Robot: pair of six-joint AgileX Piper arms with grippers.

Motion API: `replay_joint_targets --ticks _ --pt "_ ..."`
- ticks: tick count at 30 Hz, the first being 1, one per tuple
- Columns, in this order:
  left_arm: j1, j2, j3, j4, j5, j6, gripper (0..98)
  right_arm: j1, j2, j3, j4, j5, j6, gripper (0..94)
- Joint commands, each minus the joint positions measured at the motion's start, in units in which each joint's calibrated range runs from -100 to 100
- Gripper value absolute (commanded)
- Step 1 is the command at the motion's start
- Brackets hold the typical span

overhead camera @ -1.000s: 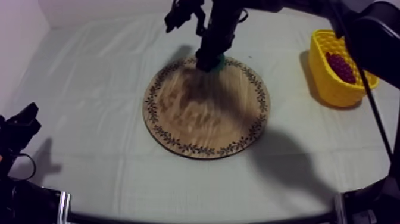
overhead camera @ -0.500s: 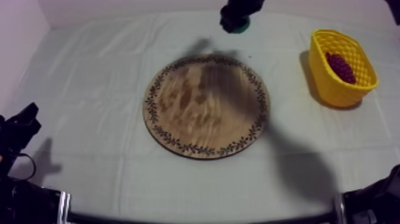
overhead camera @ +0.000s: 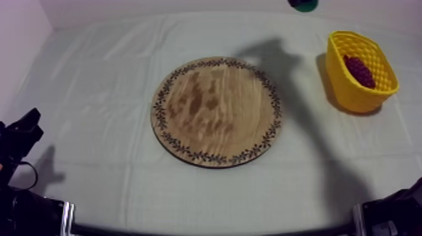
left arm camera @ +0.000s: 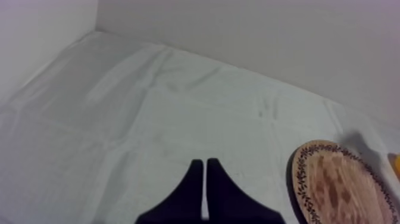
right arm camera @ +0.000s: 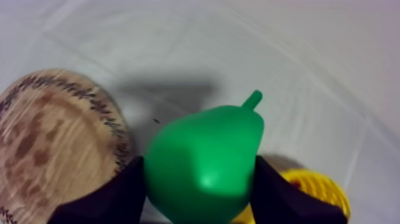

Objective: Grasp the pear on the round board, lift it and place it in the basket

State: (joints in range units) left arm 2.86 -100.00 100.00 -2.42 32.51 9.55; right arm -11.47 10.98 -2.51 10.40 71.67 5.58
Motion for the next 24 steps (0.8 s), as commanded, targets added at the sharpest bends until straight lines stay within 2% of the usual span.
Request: replay_joint_targets --ticks 1,13,24 --pt "0.0 0.0 0.0 0.0 -0.01 0.0 0.1 2.69 -0.77 1.26 0.52 -0.85 -0.75 29.8" --pt "0.0 0.0 0.0 0.0 -0.01 0.0 0.1 11.61 -2.11 7.8 2.25 -1.4 -1.91 29.2" --pt "0.0 0.0 0.0 0.0 -0.01 0.0 0.1 15.57 -1.94 16.47 2.49 -0.06 -2.28 27.0"
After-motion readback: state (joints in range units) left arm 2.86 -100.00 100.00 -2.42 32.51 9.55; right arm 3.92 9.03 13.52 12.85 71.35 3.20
